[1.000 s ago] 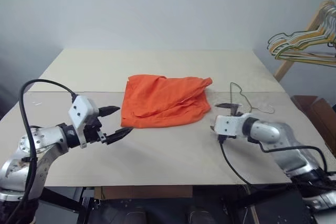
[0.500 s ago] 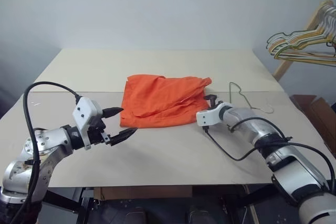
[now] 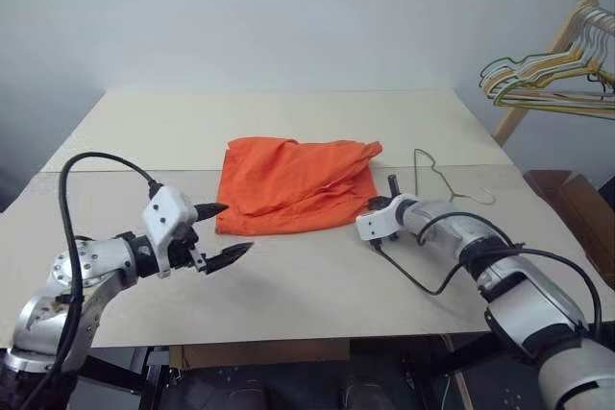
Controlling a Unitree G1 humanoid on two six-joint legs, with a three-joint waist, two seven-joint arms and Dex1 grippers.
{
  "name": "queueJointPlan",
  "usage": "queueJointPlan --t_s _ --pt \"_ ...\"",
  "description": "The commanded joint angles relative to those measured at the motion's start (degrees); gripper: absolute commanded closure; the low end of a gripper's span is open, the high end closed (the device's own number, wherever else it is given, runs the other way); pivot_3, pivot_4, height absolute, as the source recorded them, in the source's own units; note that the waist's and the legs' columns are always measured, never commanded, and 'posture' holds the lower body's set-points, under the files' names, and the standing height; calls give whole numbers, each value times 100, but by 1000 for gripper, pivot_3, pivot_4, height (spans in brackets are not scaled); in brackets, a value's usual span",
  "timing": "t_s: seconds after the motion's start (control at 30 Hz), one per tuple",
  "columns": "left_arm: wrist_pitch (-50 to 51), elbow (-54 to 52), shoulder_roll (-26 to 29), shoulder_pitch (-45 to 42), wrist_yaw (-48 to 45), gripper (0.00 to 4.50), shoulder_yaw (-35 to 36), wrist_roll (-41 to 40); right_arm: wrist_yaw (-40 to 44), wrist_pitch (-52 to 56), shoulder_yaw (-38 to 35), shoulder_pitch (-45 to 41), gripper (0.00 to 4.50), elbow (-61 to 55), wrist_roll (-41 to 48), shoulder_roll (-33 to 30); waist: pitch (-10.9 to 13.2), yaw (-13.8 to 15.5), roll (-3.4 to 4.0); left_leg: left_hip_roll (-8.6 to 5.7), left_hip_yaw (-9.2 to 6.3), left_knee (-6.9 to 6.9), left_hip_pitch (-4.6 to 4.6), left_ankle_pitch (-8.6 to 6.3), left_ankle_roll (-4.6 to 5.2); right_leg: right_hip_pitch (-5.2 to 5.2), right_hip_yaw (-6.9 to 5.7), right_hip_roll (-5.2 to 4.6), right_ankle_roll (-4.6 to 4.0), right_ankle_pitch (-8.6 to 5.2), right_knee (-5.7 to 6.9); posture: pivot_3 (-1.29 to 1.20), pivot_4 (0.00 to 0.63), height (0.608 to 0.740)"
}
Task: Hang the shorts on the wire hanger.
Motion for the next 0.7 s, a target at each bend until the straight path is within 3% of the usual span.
queueJointPlan --t_s 0.03,0.2,0.37,0.63,0.7 --pt "-1066 601 357 -50 -109 0 -325 993 -48 -407 -228 75 4481 -756 173 -392 2 1 3 0 0 0 -1 0 0 -1 0 0 0 0 0 55 35 740" --pt "-2664 1831 659 -329 106 0 -910 2408 215 -1026 -501 701 4481 -1938 546 -1040 3 27 4 0 2 -1 -4 0 1 -3 -1 -1 0 0 -4 44 28 740" --pt "-3640 3074 419 -1122 604 0 -1676 3641 476 -1059 -798 1146 4481 -2612 814 -1283 1 29 3 -1 5 2 -3 0 1 -1 1 -2 -2 2 -1 21 18 740" --pt "-4247 4658 -228 -2284 1022 0 -2325 4466 703 -987 -1040 1362 4481 -2970 926 -1322 -8 21 3 -1 4 4 -2 1 2 1 2 -2 1 6 2 -10 5 740" --pt "-4285 4933 -279 -2459 1071 380 -2403 4591 751 -971 -1091 1412 4500 -3028 965 -1311 -16 16 5 -2 4 7 0 1 2 4 1 -2 1 7 3 -17 3 740"
